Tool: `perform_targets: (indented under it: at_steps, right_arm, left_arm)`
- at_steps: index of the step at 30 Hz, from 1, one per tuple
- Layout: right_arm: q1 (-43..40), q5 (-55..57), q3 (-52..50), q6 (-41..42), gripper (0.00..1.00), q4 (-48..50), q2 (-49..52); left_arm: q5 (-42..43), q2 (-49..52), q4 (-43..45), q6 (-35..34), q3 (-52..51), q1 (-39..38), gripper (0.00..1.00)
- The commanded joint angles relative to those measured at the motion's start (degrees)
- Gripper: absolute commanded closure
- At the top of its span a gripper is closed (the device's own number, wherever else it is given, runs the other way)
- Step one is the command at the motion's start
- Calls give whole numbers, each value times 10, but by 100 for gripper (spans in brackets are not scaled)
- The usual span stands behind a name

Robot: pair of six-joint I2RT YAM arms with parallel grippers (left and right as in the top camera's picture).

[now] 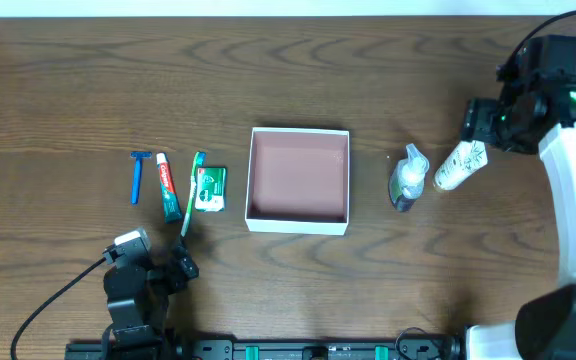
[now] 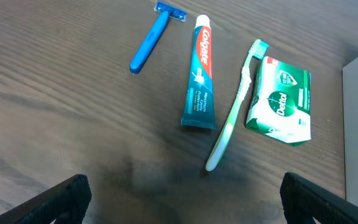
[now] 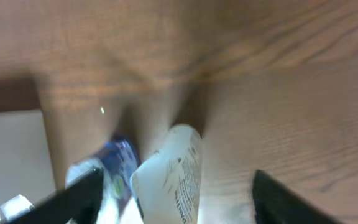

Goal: Pack container
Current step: 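Reach the right gripper to the white Pantene tube and grasp it, then carry the Pantene tube into the box and release it upright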

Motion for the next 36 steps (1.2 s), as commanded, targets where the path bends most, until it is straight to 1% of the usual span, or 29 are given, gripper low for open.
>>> perform_targets:
  at_steps: [1,5,7,10,11,12,17,20,24,27,31,34,36]
  right_arm:
    - [-4,-13,7,-17,43,-15,13]
    - [-4,-13,7,-17,57,-33,16]
    - [-4,-10,7,-17,58,-45,16]
    - [-4,-7,7,-17,84,-60,16]
    - [-4,-7,7,-16,97,-61,16]
    - [-4,-7,7,-12,99,-62,15]
    - [-4,-7,12,-5,99,-34,-7]
    - [0,-8,40,-1,99,-23,-41]
    - [33,-13,88,-2,99,-12,-93]
    - [80,-13,116,-13,99,7,-131]
    - [164,-14,122,-18,99,57,-168]
    - [235,-13,121,-17,99,86,-169]
    - [282,-13,117,-1,99,101,-154]
  left_arm:
    - [-1,-4,0,1,-6,3,2]
    - [-1,-4,0,1,-6,3,2]
    - [-1,-4,0,1,-6,3,2]
    - [-1,-4,0,1,-6,3,2]
    - [-1,-4,0,1,-6,3,2]
    - [-1,-4,0,1,-6,3,2]
    - [-1,-4,0,1,-6,3,2]
    - [-1,-4,0,1,-6,3,2]
    - [-1,-4,0,1,-6,3,2]
    - [-1,-4,0,1,-6,3,2]
    - [-1,-4,0,1,-6,3,2]
    - [-1,-4,0,1,-6,3,2]
    - [-1,-4,0,1,-6,3,2]
